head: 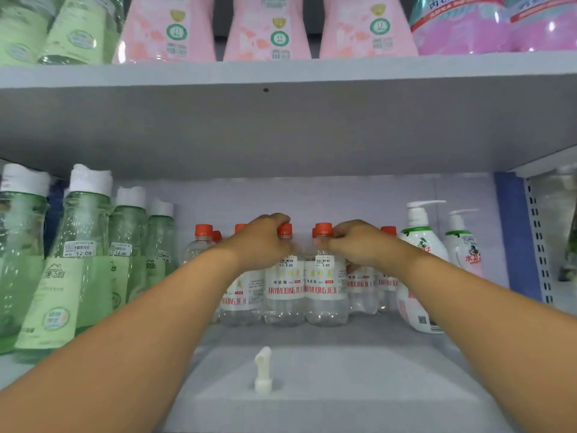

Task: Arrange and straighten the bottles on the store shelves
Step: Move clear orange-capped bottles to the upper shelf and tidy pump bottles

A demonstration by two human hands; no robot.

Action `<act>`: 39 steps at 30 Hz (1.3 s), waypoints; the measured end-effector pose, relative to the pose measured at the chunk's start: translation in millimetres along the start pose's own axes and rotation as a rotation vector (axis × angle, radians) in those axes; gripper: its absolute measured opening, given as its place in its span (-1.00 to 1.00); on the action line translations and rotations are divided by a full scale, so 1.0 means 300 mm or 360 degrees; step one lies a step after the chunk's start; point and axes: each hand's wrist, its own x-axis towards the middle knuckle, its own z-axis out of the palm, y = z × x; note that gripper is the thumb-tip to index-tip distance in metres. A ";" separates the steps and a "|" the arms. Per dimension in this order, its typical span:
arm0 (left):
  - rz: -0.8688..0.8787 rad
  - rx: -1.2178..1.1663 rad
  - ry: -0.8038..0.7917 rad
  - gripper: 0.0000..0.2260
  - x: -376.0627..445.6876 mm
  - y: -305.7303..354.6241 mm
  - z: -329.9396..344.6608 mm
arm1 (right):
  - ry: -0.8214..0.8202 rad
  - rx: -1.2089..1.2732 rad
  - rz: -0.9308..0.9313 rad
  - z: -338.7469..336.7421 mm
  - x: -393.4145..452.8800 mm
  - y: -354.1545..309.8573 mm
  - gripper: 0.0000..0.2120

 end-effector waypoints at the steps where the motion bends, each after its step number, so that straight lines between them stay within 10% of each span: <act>1: 0.0006 -0.0029 0.0028 -0.34 -0.004 -0.008 0.010 | -0.0007 0.0016 0.0002 0.000 -0.002 0.000 -0.66; 10: 0.0101 -0.0112 0.0126 -0.37 -0.032 -0.017 0.030 | -0.0028 0.0034 0.0013 0.009 -0.023 0.006 -0.77; 15: 0.0054 -0.0545 0.0913 -0.75 -0.080 -0.105 -0.156 | 0.0059 0.0073 -0.0015 0.027 -0.045 0.009 -0.66; 23: -0.0536 -0.0437 0.0116 -0.27 -0.176 -0.360 -0.204 | 0.0601 0.0057 -0.0464 0.051 -0.002 -0.105 -0.66; 31: -0.0459 -0.0568 0.0200 -0.32 -0.179 -0.364 -0.180 | -0.0039 -0.0862 -0.0301 0.279 0.165 -0.392 -0.48; 39: -0.0425 -0.0546 0.0205 -0.38 -0.177 -0.370 -0.177 | -0.0060 -0.0903 -0.0159 0.308 0.160 -0.413 -0.58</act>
